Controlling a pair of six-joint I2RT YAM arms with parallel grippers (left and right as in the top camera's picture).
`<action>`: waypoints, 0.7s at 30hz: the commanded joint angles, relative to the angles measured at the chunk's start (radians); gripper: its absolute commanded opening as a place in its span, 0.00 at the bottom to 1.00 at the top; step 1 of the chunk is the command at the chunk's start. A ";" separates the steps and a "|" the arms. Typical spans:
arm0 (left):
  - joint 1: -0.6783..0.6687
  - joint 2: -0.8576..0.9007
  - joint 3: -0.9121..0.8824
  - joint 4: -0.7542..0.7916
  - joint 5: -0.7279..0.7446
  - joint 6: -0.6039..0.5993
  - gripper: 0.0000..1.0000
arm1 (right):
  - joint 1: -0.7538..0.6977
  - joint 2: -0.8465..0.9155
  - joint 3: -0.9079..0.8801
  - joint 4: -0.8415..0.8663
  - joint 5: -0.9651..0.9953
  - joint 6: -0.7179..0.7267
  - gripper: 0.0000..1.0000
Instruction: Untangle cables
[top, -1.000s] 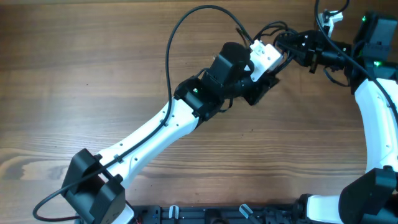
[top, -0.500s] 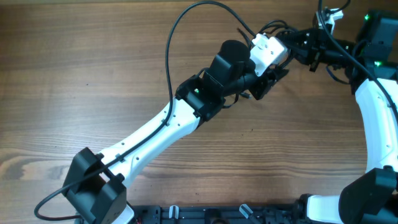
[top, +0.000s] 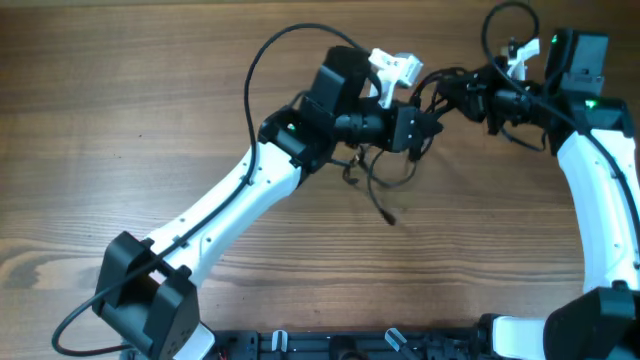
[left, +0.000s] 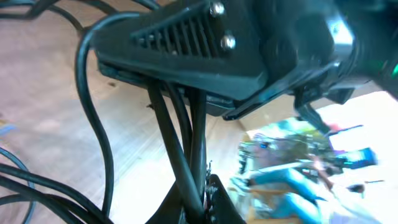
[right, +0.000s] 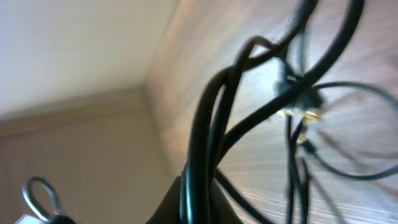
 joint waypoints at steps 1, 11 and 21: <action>0.099 -0.155 0.000 0.051 0.335 -0.186 0.04 | -0.079 0.037 0.017 0.020 0.407 -0.269 0.23; 0.215 -0.153 0.000 0.053 0.341 -0.401 0.04 | -0.087 0.035 0.018 0.081 -0.204 -0.586 0.80; 0.235 -0.151 0.000 0.054 0.156 -0.491 0.04 | 0.110 0.037 0.006 -0.023 -0.165 -0.569 0.77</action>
